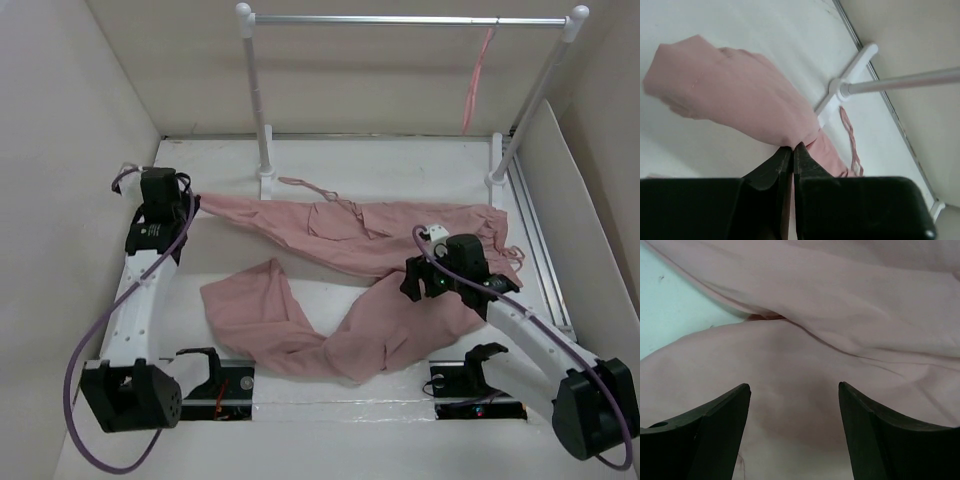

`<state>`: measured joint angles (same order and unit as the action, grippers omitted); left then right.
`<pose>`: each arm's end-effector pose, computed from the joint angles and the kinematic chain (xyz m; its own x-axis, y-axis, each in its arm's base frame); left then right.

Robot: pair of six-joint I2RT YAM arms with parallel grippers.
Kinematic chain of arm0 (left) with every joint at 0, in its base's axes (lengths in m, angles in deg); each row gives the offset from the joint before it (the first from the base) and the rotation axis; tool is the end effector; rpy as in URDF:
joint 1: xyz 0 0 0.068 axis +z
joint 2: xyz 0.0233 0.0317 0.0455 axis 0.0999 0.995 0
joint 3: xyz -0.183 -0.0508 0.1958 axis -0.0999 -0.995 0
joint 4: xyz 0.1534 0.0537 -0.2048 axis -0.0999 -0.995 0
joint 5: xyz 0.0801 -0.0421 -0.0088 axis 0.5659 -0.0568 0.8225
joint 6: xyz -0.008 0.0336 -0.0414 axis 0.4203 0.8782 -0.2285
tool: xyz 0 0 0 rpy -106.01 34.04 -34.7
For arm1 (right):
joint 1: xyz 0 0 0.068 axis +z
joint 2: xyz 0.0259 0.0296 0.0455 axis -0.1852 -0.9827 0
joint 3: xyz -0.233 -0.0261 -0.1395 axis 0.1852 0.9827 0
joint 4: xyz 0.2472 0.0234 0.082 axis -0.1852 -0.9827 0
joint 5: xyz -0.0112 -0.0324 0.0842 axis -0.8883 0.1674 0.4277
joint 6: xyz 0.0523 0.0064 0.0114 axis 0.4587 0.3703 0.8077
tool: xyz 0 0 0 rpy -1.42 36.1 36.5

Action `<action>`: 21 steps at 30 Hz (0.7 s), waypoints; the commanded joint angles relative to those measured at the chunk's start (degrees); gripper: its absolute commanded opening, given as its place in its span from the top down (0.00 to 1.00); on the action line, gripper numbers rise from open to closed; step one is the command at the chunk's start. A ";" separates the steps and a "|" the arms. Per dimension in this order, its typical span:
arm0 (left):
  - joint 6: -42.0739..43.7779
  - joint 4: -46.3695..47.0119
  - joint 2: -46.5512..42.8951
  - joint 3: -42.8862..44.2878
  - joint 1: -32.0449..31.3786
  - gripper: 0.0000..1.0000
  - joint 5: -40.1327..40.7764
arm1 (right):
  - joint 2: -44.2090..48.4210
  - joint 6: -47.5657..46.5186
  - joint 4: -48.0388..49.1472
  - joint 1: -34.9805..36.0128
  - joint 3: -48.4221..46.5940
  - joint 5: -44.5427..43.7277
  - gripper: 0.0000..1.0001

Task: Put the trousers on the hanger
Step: Flatten out the trousers at the center of the board.

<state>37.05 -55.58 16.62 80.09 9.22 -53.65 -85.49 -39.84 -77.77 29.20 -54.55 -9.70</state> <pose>0.2516 0.0231 0.3430 -0.0922 -0.7566 -0.6474 -0.5085 0.5948 -0.6226 0.1747 0.0695 0.1986 -0.6737 -0.1958 -0.7126 -0.4831 0.8464 0.2241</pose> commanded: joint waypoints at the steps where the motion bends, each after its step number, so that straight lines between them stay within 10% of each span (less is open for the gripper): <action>1: 5.71 -3.72 -3.60 -2.09 -1.99 1.00 0.71 | -2.57 -0.90 6.00 0.55 -0.62 -0.71 0.23; 10: 2.29 -4.16 -4.83 -20.82 1.43 0.95 2.99 | -4.78 -5.38 3.20 -0.51 -2.73 -0.54 0.23; 13: 2.12 -3.97 -4.75 -20.57 1.96 0.46 1.41 | -2.42 -6.26 0.39 -1.64 -3.25 -0.89 0.23; 21: 4.04 -3.01 -7.04 -14.60 2.49 0.24 9.21 | -1.70 -7.14 -1.03 -2.18 -4.31 0.52 0.24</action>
<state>39.93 -60.87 10.87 61.05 11.12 -49.21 -87.52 -45.46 -78.10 27.51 -56.21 -10.16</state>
